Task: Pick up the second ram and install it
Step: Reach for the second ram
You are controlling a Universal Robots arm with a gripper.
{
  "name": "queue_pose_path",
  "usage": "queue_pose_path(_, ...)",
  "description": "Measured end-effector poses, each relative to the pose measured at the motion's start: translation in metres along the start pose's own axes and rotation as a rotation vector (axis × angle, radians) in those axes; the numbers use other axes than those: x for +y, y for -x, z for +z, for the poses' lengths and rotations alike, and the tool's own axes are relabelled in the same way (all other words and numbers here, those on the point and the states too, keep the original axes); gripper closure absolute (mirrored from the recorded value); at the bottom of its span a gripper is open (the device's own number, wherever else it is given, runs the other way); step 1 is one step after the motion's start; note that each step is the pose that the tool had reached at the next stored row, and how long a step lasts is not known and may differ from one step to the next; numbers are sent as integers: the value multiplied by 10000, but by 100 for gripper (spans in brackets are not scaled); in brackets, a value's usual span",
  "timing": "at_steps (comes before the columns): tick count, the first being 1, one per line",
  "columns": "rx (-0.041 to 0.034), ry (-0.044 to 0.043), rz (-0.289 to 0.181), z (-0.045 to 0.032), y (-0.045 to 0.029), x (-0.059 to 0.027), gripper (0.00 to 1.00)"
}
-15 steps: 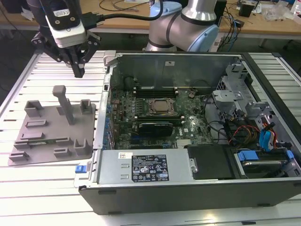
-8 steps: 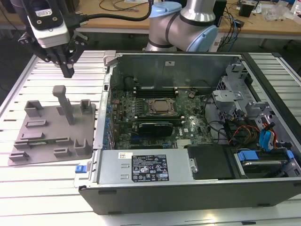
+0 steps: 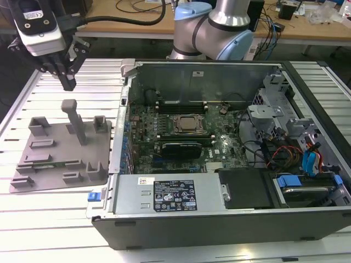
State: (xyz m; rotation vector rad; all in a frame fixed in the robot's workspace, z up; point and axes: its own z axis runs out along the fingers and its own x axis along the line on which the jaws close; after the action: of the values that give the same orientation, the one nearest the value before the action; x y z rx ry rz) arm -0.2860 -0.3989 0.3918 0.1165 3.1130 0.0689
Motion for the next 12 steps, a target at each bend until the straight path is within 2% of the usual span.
queue_pose_path(1, -1, 0, 0, 0, -24, -2, 92)
queue_pose_path(4, -1, 0, 2, 3, -160, -11, 92)
queue_pose_path(12, 0, 0, 0, 11, -244, -18, 92)
